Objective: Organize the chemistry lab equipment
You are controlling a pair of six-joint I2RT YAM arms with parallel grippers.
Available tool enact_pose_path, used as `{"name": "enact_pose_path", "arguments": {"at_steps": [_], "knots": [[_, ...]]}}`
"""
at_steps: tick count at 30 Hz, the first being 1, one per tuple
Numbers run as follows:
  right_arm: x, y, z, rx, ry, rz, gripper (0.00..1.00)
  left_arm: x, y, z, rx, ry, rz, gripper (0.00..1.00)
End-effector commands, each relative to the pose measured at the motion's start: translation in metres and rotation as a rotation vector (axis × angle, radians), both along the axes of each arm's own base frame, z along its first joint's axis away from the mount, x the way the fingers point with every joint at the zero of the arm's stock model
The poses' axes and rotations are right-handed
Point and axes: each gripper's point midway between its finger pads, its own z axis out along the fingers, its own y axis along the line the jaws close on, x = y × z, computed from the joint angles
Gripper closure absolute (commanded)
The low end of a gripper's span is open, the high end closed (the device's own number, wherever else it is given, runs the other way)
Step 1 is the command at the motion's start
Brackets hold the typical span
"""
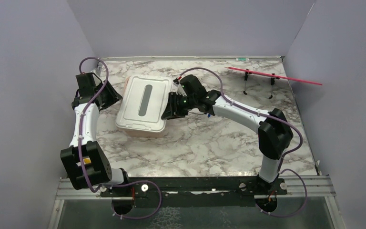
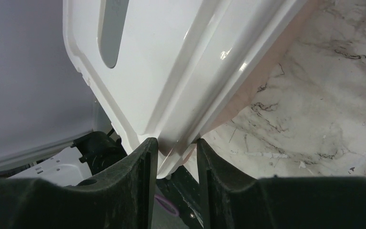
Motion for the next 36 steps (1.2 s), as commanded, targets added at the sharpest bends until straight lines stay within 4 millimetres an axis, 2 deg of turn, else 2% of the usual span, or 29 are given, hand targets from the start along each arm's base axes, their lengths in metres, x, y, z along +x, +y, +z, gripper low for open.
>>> {"name": "enact_pose_path", "arguments": {"at_steps": [1,6,11,16,22,27,36], "knots": [[0.017,0.005,0.027,0.054,-0.106,-0.069,0.60,-0.004,0.006,0.001,0.025,0.002,0.049,0.57],[0.029,-0.002,0.018,-0.028,-0.164,-0.082,0.59,-0.009,0.018,0.019,0.081,-0.038,0.120,0.57],[0.027,0.002,0.011,-0.060,-0.185,0.008,0.60,-0.015,0.025,0.031,0.106,-0.065,0.172,0.51],[0.029,0.005,0.006,-0.066,-0.195,0.023,0.60,-0.014,0.012,0.036,0.057,-0.092,0.125,0.46],[0.037,0.009,0.001,-0.086,-0.209,0.021,0.60,-0.013,-0.013,0.018,-0.036,-0.065,-0.007,0.41],[0.041,0.010,-0.002,-0.098,-0.219,0.019,0.59,-0.012,-0.014,-0.001,-0.062,-0.010,-0.013,0.37],[0.050,0.003,-0.007,-0.155,-0.251,-0.020,0.59,-0.014,-0.008,-0.032,-0.059,0.083,0.032,0.52]]}}
